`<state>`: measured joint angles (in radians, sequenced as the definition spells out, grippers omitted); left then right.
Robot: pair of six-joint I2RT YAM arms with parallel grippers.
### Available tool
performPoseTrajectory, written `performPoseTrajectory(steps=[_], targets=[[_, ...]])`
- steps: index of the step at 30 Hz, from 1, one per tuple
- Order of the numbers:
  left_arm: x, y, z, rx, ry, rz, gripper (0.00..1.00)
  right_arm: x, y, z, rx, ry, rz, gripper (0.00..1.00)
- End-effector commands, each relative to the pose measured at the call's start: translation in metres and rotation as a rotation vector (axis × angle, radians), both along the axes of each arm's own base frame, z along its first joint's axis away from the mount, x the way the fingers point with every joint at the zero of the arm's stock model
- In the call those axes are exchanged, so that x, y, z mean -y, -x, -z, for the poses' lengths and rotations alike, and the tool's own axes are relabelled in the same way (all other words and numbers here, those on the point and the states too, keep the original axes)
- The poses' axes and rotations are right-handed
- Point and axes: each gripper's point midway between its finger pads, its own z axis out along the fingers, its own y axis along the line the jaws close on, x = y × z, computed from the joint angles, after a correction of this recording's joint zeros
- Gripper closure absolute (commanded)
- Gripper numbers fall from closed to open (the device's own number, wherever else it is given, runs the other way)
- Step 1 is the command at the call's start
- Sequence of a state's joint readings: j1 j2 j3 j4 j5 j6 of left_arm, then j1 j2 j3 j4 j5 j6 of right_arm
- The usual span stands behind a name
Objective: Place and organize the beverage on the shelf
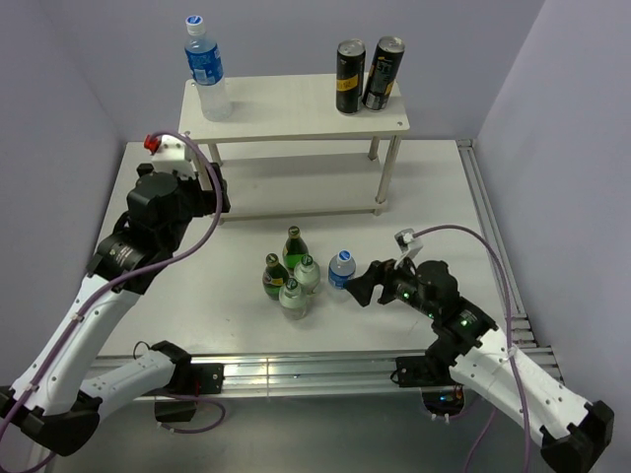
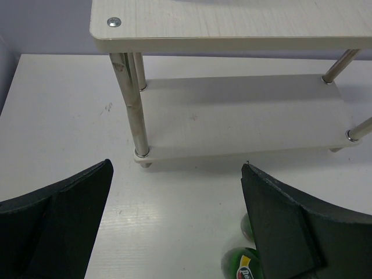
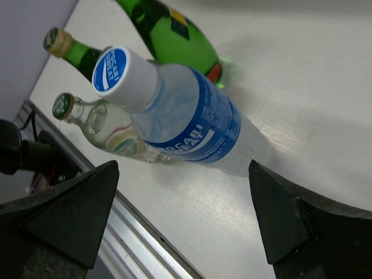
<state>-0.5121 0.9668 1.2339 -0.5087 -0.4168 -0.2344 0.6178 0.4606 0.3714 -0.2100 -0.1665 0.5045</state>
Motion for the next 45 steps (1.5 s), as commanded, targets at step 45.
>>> performPoseTrajectory(steps=[45], targets=[[-0.01, 0.013, -0.016, 0.11, 0.069, -0.022, 0.01, -0.043, -0.074, 0.055, 0.201, 0.125, 0.31, 0.05]])
